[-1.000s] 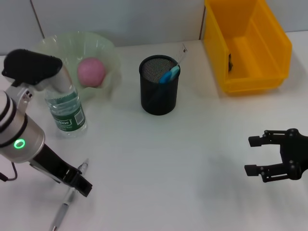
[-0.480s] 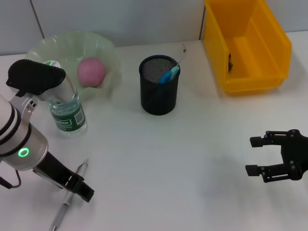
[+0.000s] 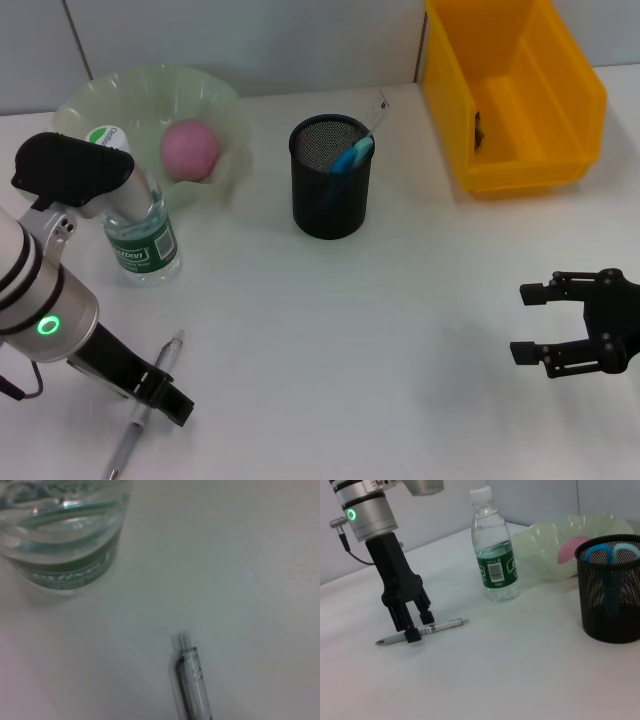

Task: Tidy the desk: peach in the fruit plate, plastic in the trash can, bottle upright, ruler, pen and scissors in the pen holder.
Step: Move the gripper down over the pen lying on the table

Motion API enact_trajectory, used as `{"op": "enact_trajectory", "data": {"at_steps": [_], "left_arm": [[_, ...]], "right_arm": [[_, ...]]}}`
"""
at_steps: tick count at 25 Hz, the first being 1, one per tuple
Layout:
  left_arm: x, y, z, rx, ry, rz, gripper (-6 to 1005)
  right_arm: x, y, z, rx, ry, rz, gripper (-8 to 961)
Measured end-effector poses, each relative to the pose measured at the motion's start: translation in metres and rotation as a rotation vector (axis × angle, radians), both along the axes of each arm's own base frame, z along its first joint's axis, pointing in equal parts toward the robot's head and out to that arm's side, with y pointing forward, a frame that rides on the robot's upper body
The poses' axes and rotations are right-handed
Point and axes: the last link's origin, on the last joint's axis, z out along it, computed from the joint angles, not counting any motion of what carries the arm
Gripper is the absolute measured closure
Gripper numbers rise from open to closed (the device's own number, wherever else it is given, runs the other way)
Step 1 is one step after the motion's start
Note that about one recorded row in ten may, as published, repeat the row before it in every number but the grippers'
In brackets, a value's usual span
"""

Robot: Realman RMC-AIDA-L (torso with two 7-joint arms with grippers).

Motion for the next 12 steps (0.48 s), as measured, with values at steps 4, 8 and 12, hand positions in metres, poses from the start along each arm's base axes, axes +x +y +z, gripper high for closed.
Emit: {"op": "enact_trajectory", "data": {"at_steps": [4, 8, 12], "left_arm": [[-0.0006, -0.0015, -0.003, -0.01, 0.006, -0.003, 221], [-0.0006, -0.0015, -0.0036, -0.009, 0.006, -0.005, 221], [-0.0007, -0.0015, -0.0036, -0.009, 0.006, -0.004, 222]], "right_arm": [[0.0003, -0.0003, -0.0001, 0.0, 0.0, -0.001, 119], [0.0009, -0.0011, -0.0003, -0.001, 0.001, -0.004, 119], [0.0011, -0.0013, -0.0005, -0.002, 0.001, -0.005, 119]]}}
